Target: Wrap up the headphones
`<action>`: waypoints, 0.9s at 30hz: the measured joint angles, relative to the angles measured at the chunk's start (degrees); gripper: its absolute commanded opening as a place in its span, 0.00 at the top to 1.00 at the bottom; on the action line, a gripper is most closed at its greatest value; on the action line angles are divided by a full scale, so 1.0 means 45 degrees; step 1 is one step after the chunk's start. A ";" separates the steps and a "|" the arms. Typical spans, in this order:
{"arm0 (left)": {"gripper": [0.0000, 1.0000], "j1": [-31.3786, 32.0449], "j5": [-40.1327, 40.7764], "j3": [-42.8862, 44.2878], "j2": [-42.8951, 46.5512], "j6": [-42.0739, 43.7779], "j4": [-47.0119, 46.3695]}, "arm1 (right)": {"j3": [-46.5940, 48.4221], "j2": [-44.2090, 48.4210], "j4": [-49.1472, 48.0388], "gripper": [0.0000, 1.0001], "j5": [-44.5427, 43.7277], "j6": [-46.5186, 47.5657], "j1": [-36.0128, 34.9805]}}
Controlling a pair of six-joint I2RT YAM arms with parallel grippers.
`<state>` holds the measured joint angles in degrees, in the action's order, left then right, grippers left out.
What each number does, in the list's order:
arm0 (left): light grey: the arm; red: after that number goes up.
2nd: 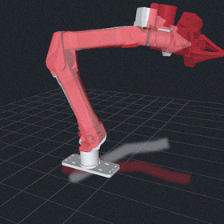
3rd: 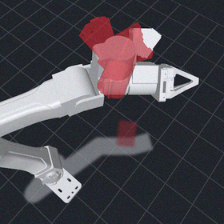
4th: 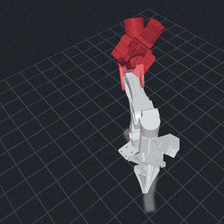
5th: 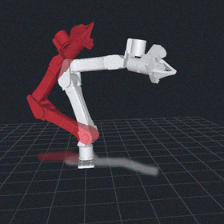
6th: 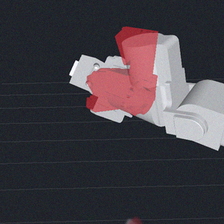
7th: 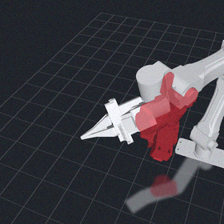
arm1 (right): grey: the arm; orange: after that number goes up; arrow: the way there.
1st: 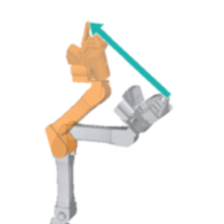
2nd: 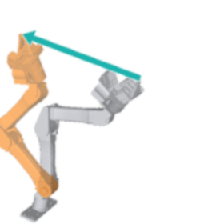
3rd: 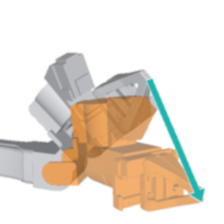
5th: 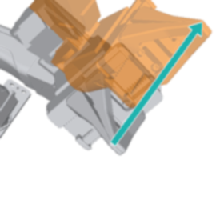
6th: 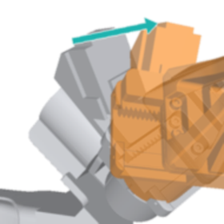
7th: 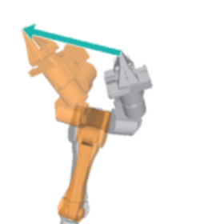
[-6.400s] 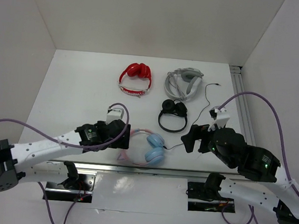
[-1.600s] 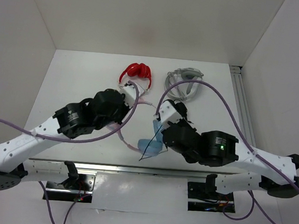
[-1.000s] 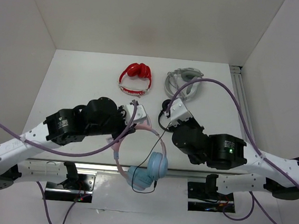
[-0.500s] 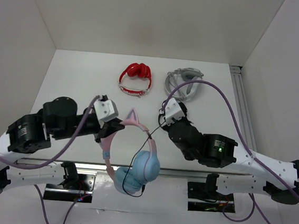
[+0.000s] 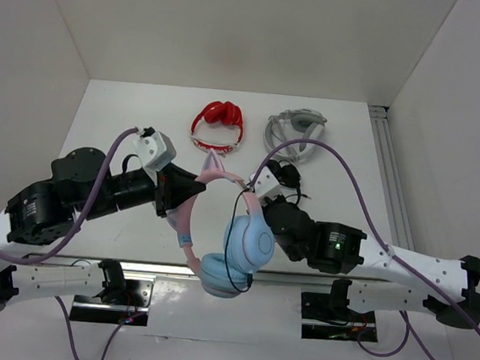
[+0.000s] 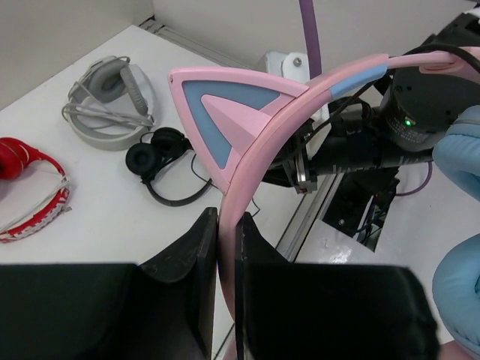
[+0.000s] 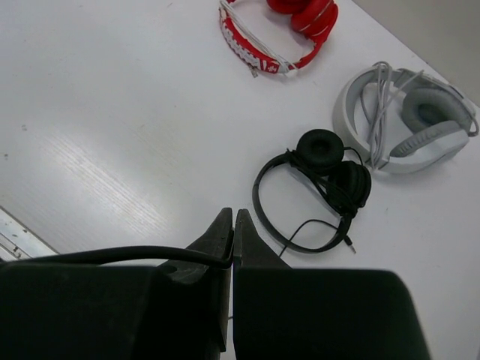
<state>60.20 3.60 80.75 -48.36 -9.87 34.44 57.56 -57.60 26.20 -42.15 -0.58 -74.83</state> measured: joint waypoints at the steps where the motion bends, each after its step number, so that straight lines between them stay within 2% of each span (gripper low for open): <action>1: 1.00 0.0000 0.0083 0.0000 -0.0058 -0.0194 -0.0034 | -0.0126 0.0000 -0.0117 1.00 0.0029 -0.0019 0.0000; 9: 1.00 0.0000 0.1506 -0.0005 0.0403 -0.1593 -0.0233 | -0.1059 0.0481 -0.1690 1.00 0.0563 -0.0311 0.0000; 17: 1.00 0.0015 0.2764 -0.0039 0.0636 -0.3041 -0.0597 | -0.2861 0.1899 -0.5362 1.00 0.2531 0.0340 0.0000; 27: 1.00 0.0024 0.4867 -0.1044 0.1083 -0.5149 -0.0704 | -0.4614 0.0670 -0.9884 1.00 0.5654 0.1345 0.0019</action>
<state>60.31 25.50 76.05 -43.48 -33.04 31.27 36.80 -54.59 -18.28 -16.71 5.48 -74.74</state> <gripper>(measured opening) 0.206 0.021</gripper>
